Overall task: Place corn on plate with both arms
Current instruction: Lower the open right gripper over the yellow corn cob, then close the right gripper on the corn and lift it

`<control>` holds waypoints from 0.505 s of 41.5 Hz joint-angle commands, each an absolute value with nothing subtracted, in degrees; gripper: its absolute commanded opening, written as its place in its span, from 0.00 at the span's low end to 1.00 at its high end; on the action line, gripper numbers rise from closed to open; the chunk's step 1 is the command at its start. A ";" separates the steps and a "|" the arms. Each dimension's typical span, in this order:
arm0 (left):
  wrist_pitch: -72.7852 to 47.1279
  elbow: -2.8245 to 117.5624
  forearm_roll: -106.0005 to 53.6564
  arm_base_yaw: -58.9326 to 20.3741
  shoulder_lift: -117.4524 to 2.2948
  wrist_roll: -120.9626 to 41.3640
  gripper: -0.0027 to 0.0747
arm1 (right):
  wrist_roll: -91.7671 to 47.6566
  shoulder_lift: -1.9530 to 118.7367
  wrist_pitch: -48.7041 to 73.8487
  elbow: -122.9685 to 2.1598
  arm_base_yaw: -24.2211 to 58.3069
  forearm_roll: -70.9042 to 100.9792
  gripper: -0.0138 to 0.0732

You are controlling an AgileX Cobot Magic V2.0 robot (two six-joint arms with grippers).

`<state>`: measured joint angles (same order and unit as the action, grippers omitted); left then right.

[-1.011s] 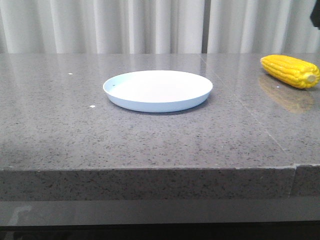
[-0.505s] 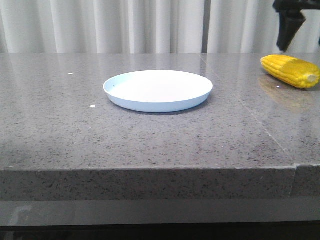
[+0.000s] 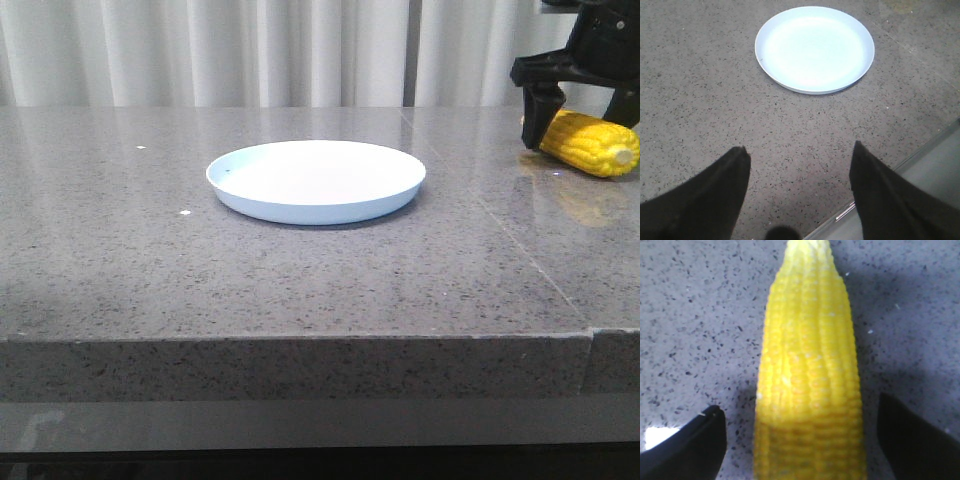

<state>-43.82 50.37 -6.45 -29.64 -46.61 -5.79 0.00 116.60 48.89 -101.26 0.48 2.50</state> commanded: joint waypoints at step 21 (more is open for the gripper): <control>-39.75 51.88 -6.73 -29.53 -46.25 -5.31 0.59 | -0.83 108.59 47.57 -103.22 1.36 2.97 0.42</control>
